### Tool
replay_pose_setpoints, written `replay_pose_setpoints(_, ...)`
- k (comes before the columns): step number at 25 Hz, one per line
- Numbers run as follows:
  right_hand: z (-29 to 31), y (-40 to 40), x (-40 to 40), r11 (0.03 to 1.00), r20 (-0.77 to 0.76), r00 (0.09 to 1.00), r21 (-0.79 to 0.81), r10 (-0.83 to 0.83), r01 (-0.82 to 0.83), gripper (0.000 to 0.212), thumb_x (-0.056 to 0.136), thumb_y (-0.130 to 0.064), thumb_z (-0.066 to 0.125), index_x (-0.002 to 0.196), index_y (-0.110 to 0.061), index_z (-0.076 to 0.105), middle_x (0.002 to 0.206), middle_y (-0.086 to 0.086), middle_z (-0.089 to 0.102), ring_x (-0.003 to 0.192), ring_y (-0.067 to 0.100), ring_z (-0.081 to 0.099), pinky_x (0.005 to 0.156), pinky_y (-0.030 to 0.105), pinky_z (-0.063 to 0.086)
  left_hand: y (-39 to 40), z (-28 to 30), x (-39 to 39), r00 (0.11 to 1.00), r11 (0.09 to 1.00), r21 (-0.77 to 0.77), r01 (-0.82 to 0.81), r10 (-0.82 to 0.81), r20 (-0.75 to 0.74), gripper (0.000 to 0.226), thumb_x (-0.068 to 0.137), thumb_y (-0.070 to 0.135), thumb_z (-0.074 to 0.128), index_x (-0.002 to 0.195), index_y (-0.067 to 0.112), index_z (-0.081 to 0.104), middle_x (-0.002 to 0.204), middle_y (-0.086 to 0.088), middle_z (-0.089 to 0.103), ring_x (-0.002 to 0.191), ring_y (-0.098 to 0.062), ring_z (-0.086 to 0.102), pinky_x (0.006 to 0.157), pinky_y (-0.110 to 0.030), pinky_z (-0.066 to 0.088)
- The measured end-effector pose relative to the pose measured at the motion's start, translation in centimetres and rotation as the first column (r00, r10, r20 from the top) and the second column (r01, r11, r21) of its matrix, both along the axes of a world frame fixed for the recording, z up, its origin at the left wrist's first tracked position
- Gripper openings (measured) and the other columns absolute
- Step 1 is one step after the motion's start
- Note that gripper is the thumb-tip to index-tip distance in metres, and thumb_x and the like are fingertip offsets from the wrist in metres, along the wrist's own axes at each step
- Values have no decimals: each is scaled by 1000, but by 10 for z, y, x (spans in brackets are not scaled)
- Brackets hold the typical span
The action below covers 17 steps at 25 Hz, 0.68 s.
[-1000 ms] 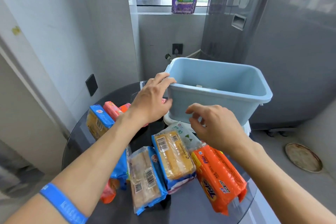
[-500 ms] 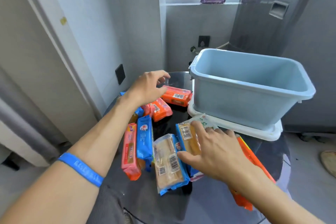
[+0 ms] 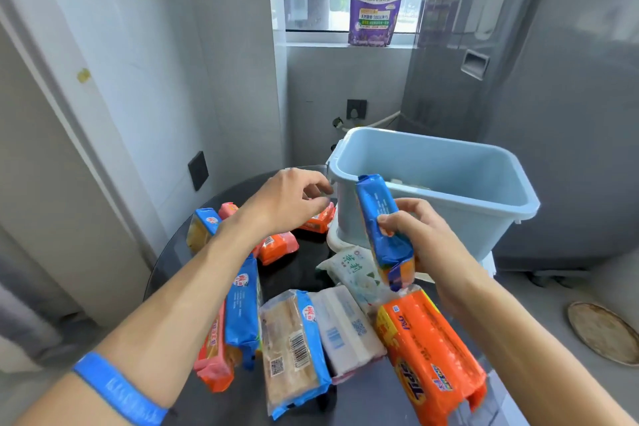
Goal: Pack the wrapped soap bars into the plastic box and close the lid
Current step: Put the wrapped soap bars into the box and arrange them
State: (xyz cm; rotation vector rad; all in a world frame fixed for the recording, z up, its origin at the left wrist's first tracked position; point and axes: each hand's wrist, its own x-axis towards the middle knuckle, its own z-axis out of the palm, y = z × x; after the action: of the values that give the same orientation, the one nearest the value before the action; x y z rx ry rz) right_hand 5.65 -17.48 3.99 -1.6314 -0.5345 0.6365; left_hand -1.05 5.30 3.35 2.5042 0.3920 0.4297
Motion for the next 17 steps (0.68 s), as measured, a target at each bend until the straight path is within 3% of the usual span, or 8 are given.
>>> replay_pose_setpoints(3, -14, -7, 5, 985, 264, 963, -142, -58, 98, 57, 61, -57, 71, 112, -44, 49, 84, -8, 74, 72, 14, 72, 58, 32, 56, -1, -6, -1, 979, 995, 88, 51, -32, -202, 20, 85, 34, 65, 105, 32, 71, 91, 12, 71, 88, -12, 67, 77, -31, 53)
replay_pose_setpoints(5, -25, -7, 4, 933, 584, 809, -326, 73, 151, 57, 66, -66, 65, 115, -47, 45, 91, -17, 66, 81, 11, 66, 67, 33, 51, 7, -9, -3, 979, 992, 129, -17, 43, -200, 21, 85, 33, 64, 105, 31, 71, 91, 13, 70, 89, -13, 66, 77, -32, 53)
replay_pose_setpoints(7, -33, -3, -3, 843, 736, 610, -501, 294, 198, 54, 77, -66, 58, 123, -41, 46, 111, -12, 62, 97, 19, 61, 74, 33, 46, 24, -9, -8, 971, 976, 117, -184, 198, -131, 22, 84, 30, 63, 105, 29, 71, 91, 12, 69, 89, -15, 66, 76, -30, 51)
replay_pose_setpoints(10, -24, -5, -9, 756, 747, 507, -605, 430, 249, 55, 82, -67, 49, 128, -37, 43, 129, -8, 54, 106, 23, 58, 77, 35, 44, 55, -15, -25, 906, 911, 29, -412, 413, -98, 23, 85, 26, 63, 106, 25, 71, 94, 6, 70, 88, -17, 64, 72, -26, 44)
replay_pose_setpoints(12, -15, -21, -7, 648, 717, 483, -683, 503, 338, 67, 73, -78, 44, 125, -35, 40, 116, -6, 59, 96, 25, 62, 64, 35, 42, 66, -28, -34, 894, 906, 48, -421, 423, -147, 23, 85, 26, 65, 107, 23, 70, 100, 3, 72, 88, -17, 64, 70, -26, 44)
replay_pose_setpoints(14, -14, -35, -12, 503, 601, 528, -796, 599, 336, 84, 61, -84, 44, 127, -31, 36, 98, -4, 65, 89, 25, 64, 58, 34, 39, 63, -38, -37, 905, 922, 111, -371, 386, -177, 23, 85, 29, 65, 107, 24, 69, 102, 1, 73, 90, -18, 65, 73, -30, 51)
replay_pose_setpoints(17, -29, -39, -25, 454, 469, 588, -871, 659, 187, 107, 60, -71, 61, 141, -23, 11, 72, -6, 54, 78, 26, 59, 61, 33, 46, 46, -36, -27, 933, 925, 189, -329, 349, -85, 21, 83, 30, 65, 103, 25, 71, 100, 2, 75, 94, -23, 68, 84, -40, 56)
